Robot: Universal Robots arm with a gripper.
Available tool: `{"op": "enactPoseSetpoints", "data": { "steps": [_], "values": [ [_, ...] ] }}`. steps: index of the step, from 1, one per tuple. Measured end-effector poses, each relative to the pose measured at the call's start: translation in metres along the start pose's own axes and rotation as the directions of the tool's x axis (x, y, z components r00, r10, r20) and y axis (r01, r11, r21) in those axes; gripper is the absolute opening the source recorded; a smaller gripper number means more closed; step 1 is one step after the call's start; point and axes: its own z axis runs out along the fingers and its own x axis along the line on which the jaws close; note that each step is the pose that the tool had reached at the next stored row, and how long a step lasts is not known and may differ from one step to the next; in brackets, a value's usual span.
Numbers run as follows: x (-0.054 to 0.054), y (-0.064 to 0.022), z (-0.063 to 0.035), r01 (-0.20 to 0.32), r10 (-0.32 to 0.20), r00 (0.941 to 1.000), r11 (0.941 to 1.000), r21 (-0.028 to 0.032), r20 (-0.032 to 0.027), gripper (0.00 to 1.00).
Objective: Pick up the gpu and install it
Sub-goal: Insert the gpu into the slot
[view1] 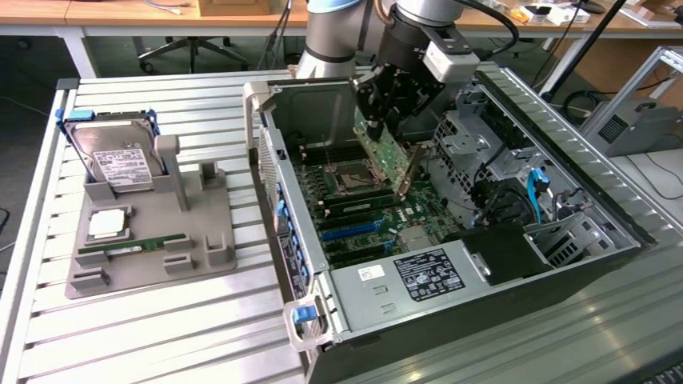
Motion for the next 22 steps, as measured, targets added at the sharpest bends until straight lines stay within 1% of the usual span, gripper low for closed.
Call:
{"op": "enactPoseSetpoints", "data": {
  "steps": [3, 11, 14, 18, 20, 22],
  "values": [
    [0.0, 0.0, 0.0001, 0.028, -0.028, 0.9996, 0.9996, -0.0008, 0.0004, 0.3],
    [0.001, 0.0001, 0.0004, 0.025, -0.025, 0.9997, 0.9997, -0.0008, 0.0004, 0.3],
    [0.001, 0.0002, 0.0006, -0.015, 0.015, 0.9999, 0.9999, -0.0018, -0.0001, 0.3],
    [0.001, 0.0001, 0.0009, -0.067, 0.067, 0.9978, 0.9978, -0.0053, -0.0007, 0.3],
    [0.001, 0.0001, 0.0011, -0.104, 0.104, 0.9946, 0.9946, -0.0082, -0.0011, 0.3],
    [0.001, 0.0002, 0.0014, -0.14, 0.14, 0.9901, 0.99, -0.0111, -0.0017, 0.3]
  ]
}}
